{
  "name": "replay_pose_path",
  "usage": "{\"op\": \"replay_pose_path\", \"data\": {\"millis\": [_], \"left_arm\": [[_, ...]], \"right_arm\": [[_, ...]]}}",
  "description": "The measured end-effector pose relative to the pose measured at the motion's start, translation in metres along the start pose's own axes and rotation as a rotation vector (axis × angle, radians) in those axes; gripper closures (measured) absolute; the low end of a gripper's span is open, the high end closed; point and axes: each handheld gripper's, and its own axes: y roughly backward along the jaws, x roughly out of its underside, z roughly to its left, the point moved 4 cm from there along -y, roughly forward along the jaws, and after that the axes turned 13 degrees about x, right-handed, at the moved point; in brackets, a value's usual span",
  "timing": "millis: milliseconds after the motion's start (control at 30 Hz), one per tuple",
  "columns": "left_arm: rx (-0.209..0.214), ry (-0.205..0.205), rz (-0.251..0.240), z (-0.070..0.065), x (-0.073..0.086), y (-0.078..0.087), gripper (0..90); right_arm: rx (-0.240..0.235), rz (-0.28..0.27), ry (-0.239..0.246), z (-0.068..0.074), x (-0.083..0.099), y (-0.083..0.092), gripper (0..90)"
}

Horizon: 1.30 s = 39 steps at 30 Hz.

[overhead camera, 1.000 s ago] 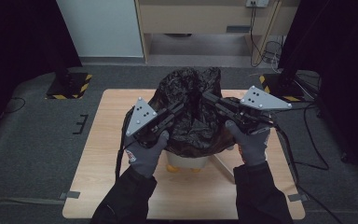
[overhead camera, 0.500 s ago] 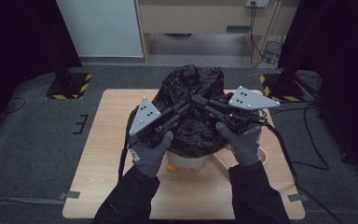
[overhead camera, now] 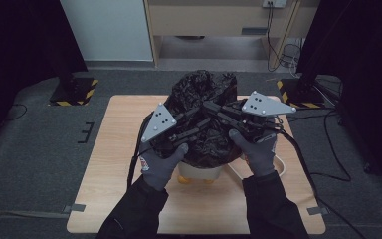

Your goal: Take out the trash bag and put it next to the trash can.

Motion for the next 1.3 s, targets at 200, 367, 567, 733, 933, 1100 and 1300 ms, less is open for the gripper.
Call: {"op": "replay_pose_path", "data": {"millis": [200,367,567,733,933,1100,1300], "left_arm": [[-0.024,-0.050,0.032,-0.002,0.001,-0.002,56.4],[-0.048,-0.080,0.048,-0.003,0.002,-0.004,59.3],[-0.076,-0.096,0.061,-0.005,0.003,-0.006,72.6],[-0.093,-0.082,0.051,-0.004,0.005,-0.006,83.5],[-0.092,-0.064,0.045,-0.002,0.004,-0.005,87.7],[-0.093,-0.054,0.042,-0.002,0.004,-0.003,87.9],[-0.092,-0.041,0.028,-0.002,0.003,0.001,88.4]], "right_arm": [[-0.021,0.013,-0.011,0.000,0.000,0.001,89.2],[-0.038,0.019,-0.021,0.001,0.000,0.002,89.2],[-0.063,0.037,-0.025,0.003,0.002,0.001,88.8],[-0.063,0.035,-0.029,0.003,0.001,0.001,85.7],[-0.035,0.010,-0.036,-0.002,-0.003,0.005,64.7],[0.058,-0.008,-0.015,-0.018,-0.010,0.013,50.7],[0.185,-0.036,-0.041,-0.043,-0.013,0.027,43.9]]}}
